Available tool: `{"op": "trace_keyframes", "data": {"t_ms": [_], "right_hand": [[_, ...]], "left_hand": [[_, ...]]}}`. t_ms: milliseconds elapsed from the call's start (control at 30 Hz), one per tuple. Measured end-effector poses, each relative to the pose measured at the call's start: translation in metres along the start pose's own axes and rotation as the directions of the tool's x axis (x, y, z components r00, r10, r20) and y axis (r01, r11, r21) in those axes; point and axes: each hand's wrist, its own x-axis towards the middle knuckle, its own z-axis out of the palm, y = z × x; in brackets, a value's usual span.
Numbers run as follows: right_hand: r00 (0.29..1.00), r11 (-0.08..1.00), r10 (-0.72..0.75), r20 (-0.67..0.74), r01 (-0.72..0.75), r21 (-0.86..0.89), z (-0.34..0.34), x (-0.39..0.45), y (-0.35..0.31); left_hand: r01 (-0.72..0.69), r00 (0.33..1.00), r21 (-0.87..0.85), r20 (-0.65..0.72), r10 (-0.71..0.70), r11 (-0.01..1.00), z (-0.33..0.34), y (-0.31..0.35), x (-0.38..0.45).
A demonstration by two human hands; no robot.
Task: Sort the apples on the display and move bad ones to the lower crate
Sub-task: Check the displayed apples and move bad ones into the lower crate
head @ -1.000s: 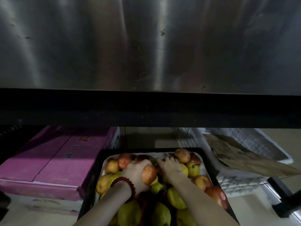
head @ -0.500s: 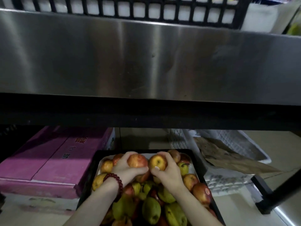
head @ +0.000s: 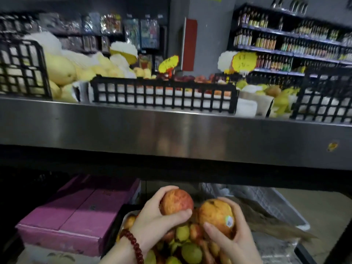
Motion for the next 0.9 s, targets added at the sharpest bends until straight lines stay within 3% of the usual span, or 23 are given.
{"op": "trace_keyframes", "data": {"t_ms": [200, 333, 533, 733, 900], "right_hand": [[0.972, 0.977, -0.215, -0.100, 0.215, -0.001, 0.000, 0.014, -0.080], [0.931, 0.938, -0.345, -0.120, 0.348, 0.007, 0.006, 0.054, -0.152], [0.891, 0.900, -0.436, -0.128, 0.429, -0.079, 0.019, 0.135, -0.232], [0.939, 0.898, -0.329, -0.095, 0.281, -0.338, 0.016, 0.208, -0.283], [0.972, 0.793, -0.137, -0.189, -0.007, -0.609, 0.003, 0.272, -0.281]], "left_hand": [[-0.203, 0.977, -0.021, -0.067, 0.201, 0.979, -0.017, 0.082, -0.012], [-0.257, 0.964, -0.031, -0.075, 0.254, 0.966, -0.039, 0.161, 0.017], [-0.253, 0.949, 0.259, -0.121, 0.292, 0.932, -0.067, 0.269, 0.088], [-0.145, 0.955, 0.618, -0.116, 0.272, 0.773, -0.081, 0.314, 0.166], [-0.018, 0.985, 0.648, -0.120, 0.125, 0.761, -0.070, 0.325, 0.225]]}}
